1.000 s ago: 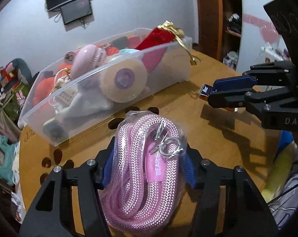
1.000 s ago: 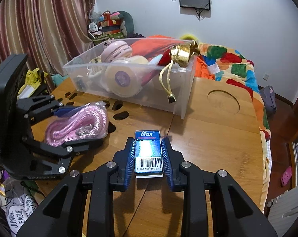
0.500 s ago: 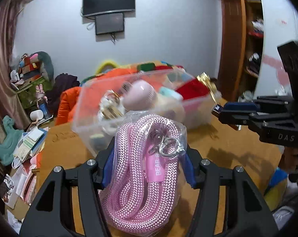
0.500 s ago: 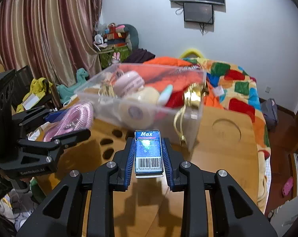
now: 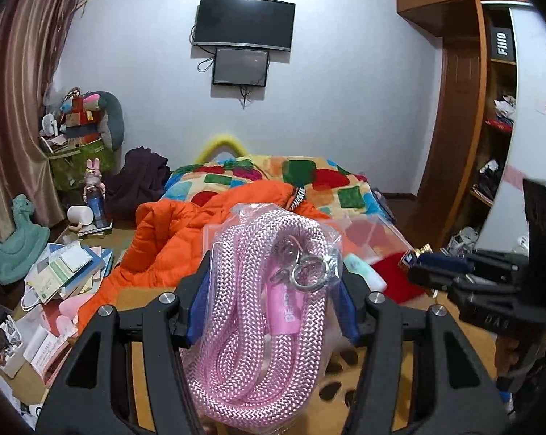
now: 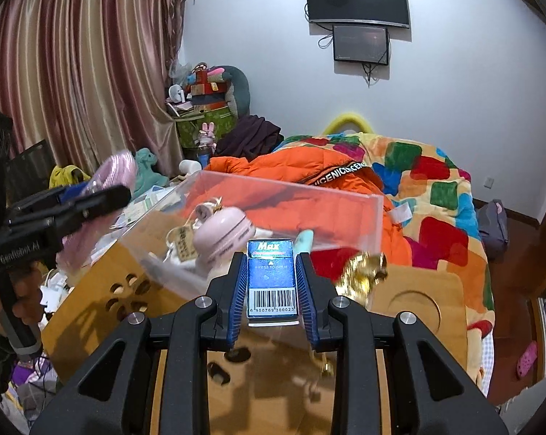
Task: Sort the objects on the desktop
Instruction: 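Lower the rope bag with left into the box while right releases the Max box inside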
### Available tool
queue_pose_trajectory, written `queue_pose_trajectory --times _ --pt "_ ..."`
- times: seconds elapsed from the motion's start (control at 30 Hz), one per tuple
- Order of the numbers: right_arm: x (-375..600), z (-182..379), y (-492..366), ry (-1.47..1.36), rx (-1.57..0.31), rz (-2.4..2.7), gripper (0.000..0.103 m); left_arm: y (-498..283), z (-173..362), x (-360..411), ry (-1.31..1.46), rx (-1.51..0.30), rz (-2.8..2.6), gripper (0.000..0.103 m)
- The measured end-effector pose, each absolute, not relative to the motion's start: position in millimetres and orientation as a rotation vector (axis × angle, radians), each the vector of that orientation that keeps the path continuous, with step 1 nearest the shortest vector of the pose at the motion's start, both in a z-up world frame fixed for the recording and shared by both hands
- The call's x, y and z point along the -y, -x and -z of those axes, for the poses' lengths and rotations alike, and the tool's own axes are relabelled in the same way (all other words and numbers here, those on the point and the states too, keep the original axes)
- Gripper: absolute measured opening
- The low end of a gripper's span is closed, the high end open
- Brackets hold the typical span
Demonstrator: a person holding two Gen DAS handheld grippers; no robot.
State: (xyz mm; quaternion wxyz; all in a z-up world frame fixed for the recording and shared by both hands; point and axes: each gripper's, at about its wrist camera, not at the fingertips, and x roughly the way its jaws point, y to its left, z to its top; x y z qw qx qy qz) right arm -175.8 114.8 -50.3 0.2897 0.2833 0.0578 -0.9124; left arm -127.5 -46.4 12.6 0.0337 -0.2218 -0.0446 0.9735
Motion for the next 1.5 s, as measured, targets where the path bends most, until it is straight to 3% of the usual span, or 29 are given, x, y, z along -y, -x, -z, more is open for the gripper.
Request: queue_pose_trajectory --times 0.43,1.33,1.5 --pt "-98 66 218 -0.823 -0.168 2.433 0.025 178 14 52 0.802 0.152 -3.012 0.057" --pt "-69 78 223 -0.816 -0.354 2.454 0.025 202 23 48 0.857 0.176 -2.956 0.058" --pt "-69 74 219 -0.805 -0.368 2.463 0.025 194 18 40 0.824 0.112 -2.961 0.064"
